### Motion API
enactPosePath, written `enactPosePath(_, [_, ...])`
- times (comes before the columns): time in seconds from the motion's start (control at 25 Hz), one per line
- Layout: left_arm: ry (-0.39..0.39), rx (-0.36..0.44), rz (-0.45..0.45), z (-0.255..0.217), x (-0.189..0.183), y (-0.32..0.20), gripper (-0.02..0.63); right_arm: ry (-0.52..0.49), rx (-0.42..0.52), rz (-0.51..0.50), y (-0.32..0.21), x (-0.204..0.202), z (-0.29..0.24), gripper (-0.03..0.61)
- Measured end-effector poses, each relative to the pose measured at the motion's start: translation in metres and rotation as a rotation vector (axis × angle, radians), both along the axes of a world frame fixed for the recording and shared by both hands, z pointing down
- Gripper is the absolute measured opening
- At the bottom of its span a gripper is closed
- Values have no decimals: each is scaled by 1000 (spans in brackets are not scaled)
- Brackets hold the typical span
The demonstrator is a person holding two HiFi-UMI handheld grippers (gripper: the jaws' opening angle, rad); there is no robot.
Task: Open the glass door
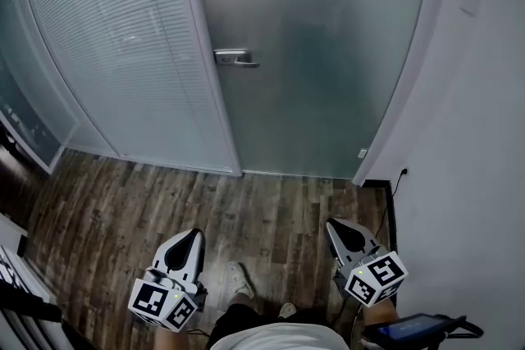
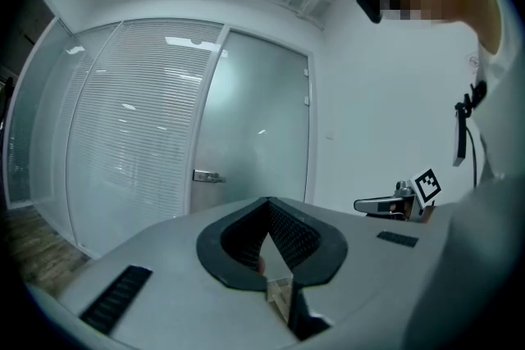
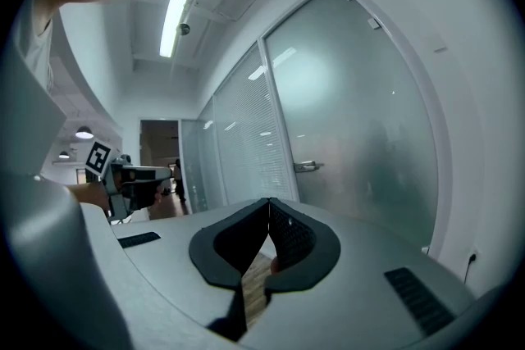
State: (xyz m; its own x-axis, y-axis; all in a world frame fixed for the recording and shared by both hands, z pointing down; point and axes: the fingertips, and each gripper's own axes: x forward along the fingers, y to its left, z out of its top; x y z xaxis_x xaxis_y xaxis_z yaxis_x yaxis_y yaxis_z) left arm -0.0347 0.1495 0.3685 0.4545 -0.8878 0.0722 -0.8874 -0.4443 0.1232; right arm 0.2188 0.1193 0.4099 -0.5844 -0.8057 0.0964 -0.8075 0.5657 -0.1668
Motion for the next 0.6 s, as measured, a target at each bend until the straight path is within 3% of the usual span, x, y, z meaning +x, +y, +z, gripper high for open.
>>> enactPosePath(0.36, [36,16,68,1,-4,-92,0,21,22,45,-76,-8,-9,3])
enactPosePath(0.6, [53,7,101,7,-40,-168,0,61,10,53,-144,-52,-15,3])
